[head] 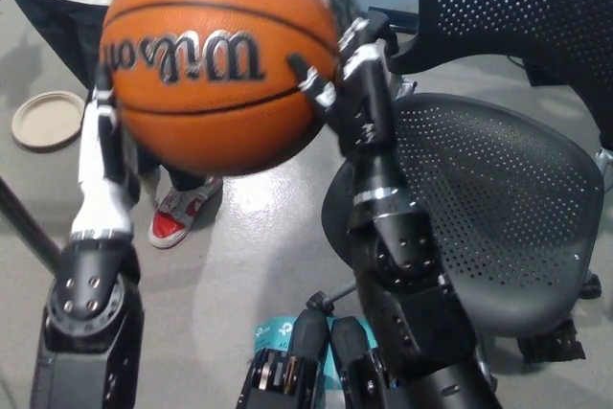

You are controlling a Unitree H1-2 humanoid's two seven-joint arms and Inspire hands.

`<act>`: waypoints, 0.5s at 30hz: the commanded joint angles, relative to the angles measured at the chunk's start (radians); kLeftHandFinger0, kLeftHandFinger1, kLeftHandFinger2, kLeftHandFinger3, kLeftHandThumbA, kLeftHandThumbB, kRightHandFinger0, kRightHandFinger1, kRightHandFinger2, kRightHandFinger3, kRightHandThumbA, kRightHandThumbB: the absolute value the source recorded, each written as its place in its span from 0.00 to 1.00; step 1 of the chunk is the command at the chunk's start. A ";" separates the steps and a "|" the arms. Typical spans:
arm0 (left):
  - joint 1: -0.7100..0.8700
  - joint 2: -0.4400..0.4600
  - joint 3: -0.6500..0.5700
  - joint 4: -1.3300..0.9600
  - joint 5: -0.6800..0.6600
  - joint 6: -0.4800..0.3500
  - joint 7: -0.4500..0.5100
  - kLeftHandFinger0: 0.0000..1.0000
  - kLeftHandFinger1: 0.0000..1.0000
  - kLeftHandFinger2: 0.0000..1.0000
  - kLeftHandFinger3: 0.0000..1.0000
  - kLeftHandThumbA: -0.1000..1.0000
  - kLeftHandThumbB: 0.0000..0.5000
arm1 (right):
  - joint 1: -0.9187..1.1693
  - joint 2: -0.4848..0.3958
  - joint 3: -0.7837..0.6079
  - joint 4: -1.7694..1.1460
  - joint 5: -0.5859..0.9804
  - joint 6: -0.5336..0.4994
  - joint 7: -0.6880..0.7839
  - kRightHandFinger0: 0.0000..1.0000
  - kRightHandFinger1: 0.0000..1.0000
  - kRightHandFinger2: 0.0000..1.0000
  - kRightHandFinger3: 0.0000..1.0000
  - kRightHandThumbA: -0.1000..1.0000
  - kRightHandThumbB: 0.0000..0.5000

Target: The robot grabs the basketball from a person using both hands and then drops it on the black chair in the front

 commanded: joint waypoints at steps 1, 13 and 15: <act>-0.118 -0.068 -0.138 -0.100 -0.012 -0.008 -0.139 1.00 1.00 1.00 1.00 1.00 0.26 | -0.100 0.068 0.076 -0.041 -0.104 0.080 0.032 1.00 1.00 1.00 1.00 1.00 0.53; -0.287 -0.121 -0.195 -0.088 0.056 0.088 -0.088 1.00 1.00 1.00 1.00 1.00 0.29 | -0.140 -0.014 0.022 -0.243 -0.033 0.240 0.008 1.00 1.00 1.00 1.00 1.00 0.57; -0.341 -0.151 -0.220 -0.021 0.080 0.088 -0.079 1.00 1.00 1.00 1.00 1.00 0.35 | -0.140 -0.062 -0.005 -0.292 0.019 0.291 0.024 1.00 1.00 1.00 1.00 1.00 0.60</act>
